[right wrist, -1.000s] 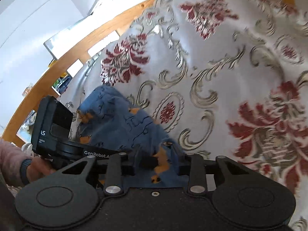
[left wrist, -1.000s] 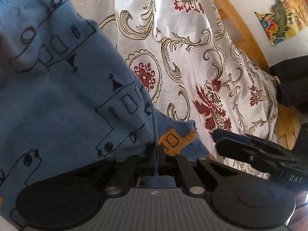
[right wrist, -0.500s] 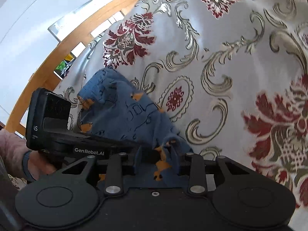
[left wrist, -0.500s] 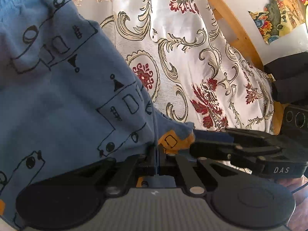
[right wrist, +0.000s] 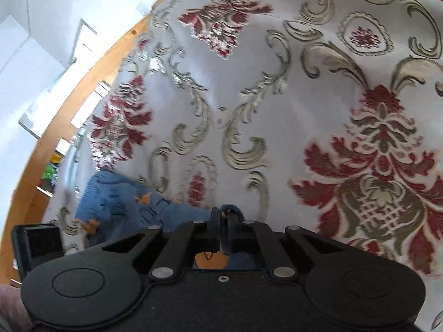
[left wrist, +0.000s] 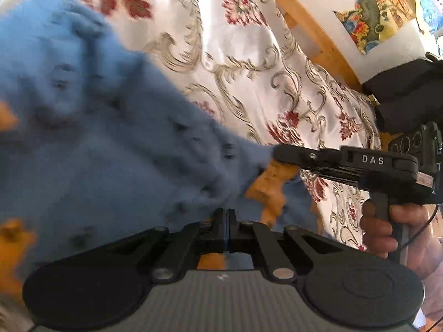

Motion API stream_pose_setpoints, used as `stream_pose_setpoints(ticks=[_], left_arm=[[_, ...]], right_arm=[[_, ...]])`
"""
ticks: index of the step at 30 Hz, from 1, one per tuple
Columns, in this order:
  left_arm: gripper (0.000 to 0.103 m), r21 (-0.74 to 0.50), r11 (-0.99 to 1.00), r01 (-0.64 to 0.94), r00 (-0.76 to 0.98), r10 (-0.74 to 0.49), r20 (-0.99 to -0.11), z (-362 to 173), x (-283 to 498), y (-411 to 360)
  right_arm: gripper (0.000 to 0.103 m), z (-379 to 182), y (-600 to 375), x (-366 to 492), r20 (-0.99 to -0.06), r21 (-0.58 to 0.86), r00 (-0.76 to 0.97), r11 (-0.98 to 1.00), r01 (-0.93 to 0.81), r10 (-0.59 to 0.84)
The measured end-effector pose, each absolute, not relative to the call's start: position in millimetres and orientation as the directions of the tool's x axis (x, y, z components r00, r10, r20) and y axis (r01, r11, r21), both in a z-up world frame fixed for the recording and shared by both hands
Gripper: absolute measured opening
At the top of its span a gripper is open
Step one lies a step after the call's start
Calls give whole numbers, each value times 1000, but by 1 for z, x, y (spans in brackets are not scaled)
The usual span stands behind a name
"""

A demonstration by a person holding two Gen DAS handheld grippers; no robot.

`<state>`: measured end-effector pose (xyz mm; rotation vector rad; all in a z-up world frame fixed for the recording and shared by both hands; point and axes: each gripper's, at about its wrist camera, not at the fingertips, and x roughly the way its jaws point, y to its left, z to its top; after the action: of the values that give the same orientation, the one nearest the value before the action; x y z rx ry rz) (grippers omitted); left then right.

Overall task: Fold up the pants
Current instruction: 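Fold the bundle over with both grippers and release it on the bed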

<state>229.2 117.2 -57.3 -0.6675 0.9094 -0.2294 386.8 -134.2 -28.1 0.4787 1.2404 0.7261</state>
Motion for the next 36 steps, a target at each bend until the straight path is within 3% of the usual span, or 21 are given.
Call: stream_pose_setpoints(ticks=[8,10,11,12,13,15,16,19,20,21,22,23,24,26,28,30,31,32,36], left_arm=[[3,-496,861,-115,634,-321,-704,-44,197,164],[3,-472,876,-102,644,-304,-702,-32,192,176],[3,-458,884,-96,663,-286,-692,-25,191,180],[4,-445,891,-91,683,-270,-678,-18,191,184],[10,-425,900,-96,701,-242,-671,-12,193,186],[12,-366,920,-142,690,-174,-703,-9,205,192],[5,-343,927,-152,680,-154,-717,-11,210,193],[3,-301,938,-172,671,-112,-733,-15,214,196],[3,-284,943,-176,671,-96,-736,-14,214,196],[3,-267,948,-175,668,-85,-740,-12,213,194],[3,-253,952,-172,667,-76,-741,-11,212,193],[3,-241,955,-172,666,-68,-743,-9,210,194],[3,-237,956,-175,662,-64,-747,-7,209,195],[3,-240,952,-189,654,-60,-754,-4,209,196],[3,-217,959,-181,633,-56,-772,2,207,191],[27,-205,965,-161,638,-57,-768,11,200,181],[55,-212,967,-139,656,-71,-752,17,196,174],[72,-214,970,-112,682,-81,-727,23,191,164],[79,-142,988,65,726,-145,-673,45,184,109]], right_arm=[[6,-55,-142,393,-676,698,119,684,-212,727],[24,-41,-147,390,-684,678,133,692,-249,718],[42,-29,-149,386,-697,642,160,708,-294,699],[46,-17,-151,381,-696,617,185,709,-341,694],[45,-7,-153,376,-685,614,198,702,-361,701],[43,4,-162,365,-647,653,195,668,-357,737],[42,3,-165,359,-619,696,169,636,-334,767],[41,-21,-167,341,-646,717,131,657,-233,752],[36,-30,-170,335,-683,683,147,697,-218,715],[10,-38,-176,329,-718,639,181,740,-211,672],[1,-41,-184,325,-732,613,219,764,-202,645],[3,-38,-194,320,-754,572,276,803,-171,596],[27,-32,-204,314,-762,543,328,827,-144,558],[55,-17,-226,296,-742,531,422,841,-104,520],[60,2,-245,268,-722,537,482,841,-61,496],[76,21,-258,235,-714,518,536,855,-30,451],[79,29,-264,215,-713,503,563,864,-3,417],[83,36,-270,194,-715,489,586,872,30,381],[90,51,-284,118,-752,411,638,875,256,166]])
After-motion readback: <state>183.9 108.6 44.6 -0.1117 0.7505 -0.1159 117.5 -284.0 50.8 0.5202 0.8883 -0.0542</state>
